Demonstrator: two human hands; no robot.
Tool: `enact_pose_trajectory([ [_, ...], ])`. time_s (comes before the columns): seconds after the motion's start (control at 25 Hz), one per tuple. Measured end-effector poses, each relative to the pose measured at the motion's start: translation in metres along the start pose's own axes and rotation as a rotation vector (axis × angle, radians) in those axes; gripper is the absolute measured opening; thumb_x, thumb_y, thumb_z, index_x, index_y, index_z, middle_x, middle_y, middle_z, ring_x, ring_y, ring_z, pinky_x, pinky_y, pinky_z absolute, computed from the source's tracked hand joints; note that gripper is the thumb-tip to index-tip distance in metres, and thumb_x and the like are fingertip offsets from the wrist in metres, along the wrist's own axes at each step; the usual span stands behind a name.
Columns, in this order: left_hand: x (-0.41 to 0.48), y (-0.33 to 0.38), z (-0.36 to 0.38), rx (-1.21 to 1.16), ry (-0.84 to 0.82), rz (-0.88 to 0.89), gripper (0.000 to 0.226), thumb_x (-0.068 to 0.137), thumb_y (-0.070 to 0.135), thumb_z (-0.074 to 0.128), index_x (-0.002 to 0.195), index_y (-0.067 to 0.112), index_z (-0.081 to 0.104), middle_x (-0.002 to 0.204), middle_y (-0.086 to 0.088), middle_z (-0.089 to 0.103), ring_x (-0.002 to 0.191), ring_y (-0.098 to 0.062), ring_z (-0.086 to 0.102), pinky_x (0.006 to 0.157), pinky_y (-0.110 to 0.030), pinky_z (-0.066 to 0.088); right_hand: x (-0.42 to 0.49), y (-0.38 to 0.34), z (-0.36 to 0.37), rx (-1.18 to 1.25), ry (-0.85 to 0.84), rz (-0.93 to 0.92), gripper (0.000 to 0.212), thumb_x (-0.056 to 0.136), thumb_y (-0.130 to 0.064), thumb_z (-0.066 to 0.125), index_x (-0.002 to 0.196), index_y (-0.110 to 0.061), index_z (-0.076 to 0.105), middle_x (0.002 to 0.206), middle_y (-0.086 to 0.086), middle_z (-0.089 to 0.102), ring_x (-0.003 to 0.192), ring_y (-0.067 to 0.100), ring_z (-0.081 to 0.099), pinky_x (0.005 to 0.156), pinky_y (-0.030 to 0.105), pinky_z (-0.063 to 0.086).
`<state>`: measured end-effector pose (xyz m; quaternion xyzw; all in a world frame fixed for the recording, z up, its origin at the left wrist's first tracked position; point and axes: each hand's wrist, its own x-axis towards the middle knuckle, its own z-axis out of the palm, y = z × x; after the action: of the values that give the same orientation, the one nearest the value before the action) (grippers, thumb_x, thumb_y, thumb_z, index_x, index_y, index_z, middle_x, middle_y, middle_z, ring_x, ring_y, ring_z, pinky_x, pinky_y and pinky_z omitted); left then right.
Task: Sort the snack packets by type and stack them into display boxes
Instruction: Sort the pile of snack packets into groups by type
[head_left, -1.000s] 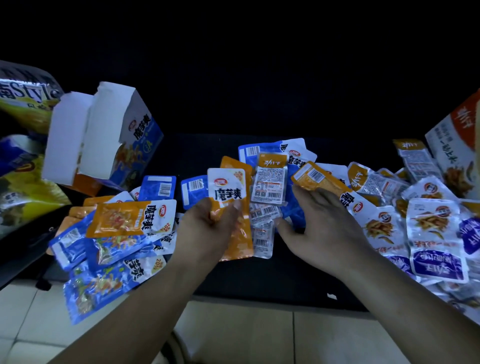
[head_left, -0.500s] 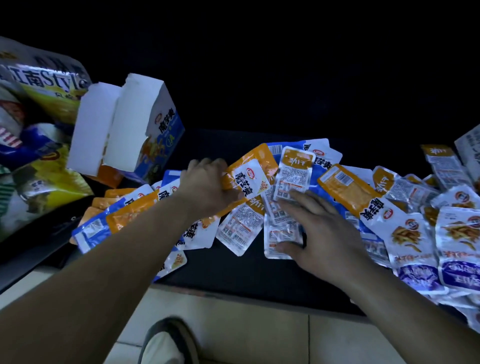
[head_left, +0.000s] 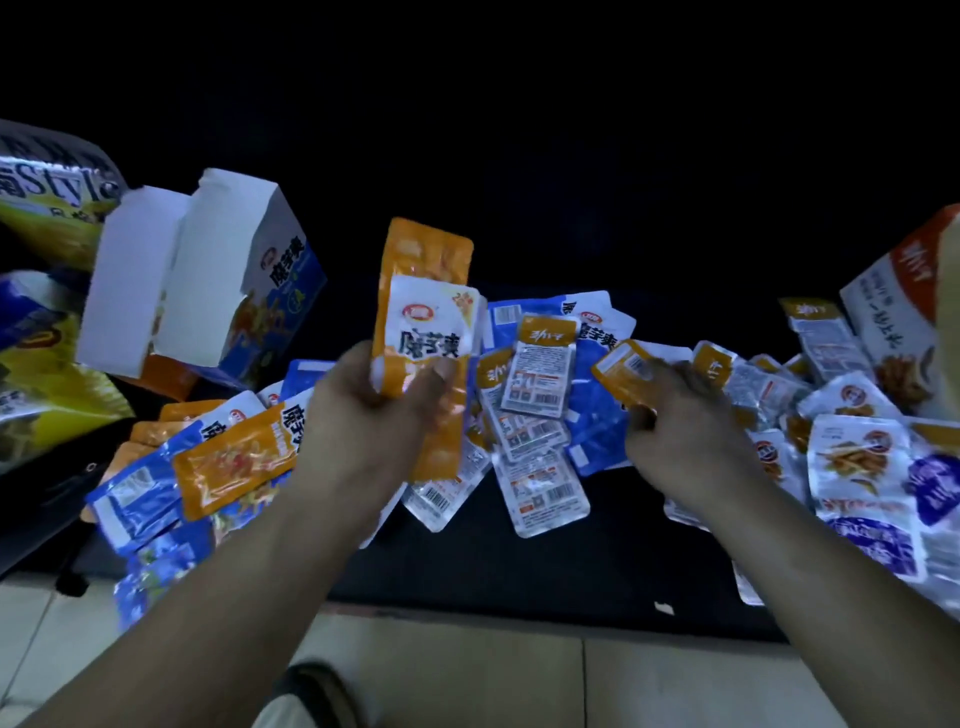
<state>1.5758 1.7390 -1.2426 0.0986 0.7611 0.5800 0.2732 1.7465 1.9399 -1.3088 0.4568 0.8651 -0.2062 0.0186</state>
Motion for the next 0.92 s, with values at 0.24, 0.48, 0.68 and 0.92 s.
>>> enact_pose_trajectory([
  [0.24, -0.025, -0.018, 0.042, -0.273, -0.22, -0.354, 0.02, 0.091, 0.023, 0.075, 0.11, 0.015, 0.076, 0.102, -0.007, 0.08, 0.09, -0.028, 0.078, 0.075, -0.044, 0.062, 0.006, 0.018, -0.025, 0.157, 0.088, -0.006, 0.072, 0.085, -0.023, 0.08, 0.149, -0.024, 0.048, 0.138, 0.009, 0.049, 0.124, 0.037, 0.05, 0.089, 0.043, 0.048],
  [0.48, -0.032, -0.021, 0.043, -0.387, -0.22, -0.379, 0.019, 0.096, 0.021, 0.068, 0.113, 0.014, 0.073, 0.107, -0.008, 0.079, 0.093, -0.026, 0.078, 0.075, -0.043, 0.062, -0.023, -0.023, -0.053, 0.725, 0.188, 0.012, 0.02, 0.094, -0.016, 0.07, 0.103, -0.033, 0.066, 0.097, -0.007, 0.07, 0.077, 0.011, 0.064, 0.069, 0.035, 0.057],
  [0.68, -0.044, -0.026, 0.037, -0.353, -0.243, -0.338, 0.027, 0.097, 0.029, 0.065, 0.12, 0.016, 0.069, 0.11, -0.01, 0.078, 0.098, -0.028, 0.077, 0.079, -0.045, 0.062, -0.059, -0.067, -0.035, 0.963, -0.029, 0.115, 0.015, 0.103, -0.023, 0.059, 0.093, -0.029, 0.069, 0.082, -0.008, 0.072, 0.069, 0.014, 0.064, 0.054, 0.024, 0.05],
  [0.92, -0.053, -0.018, 0.019, -0.137, -0.278, -0.16, 0.032, 0.105, 0.033, 0.055, 0.134, 0.048, 0.052, 0.109, 0.007, 0.077, 0.097, -0.015, 0.076, 0.084, -0.045, 0.064, -0.091, -0.109, 0.0, 1.073, -0.238, 0.039, 0.027, 0.108, -0.029, 0.046, 0.124, -0.046, 0.059, 0.106, -0.027, 0.07, 0.092, -0.011, 0.066, 0.071, 0.016, 0.055],
])
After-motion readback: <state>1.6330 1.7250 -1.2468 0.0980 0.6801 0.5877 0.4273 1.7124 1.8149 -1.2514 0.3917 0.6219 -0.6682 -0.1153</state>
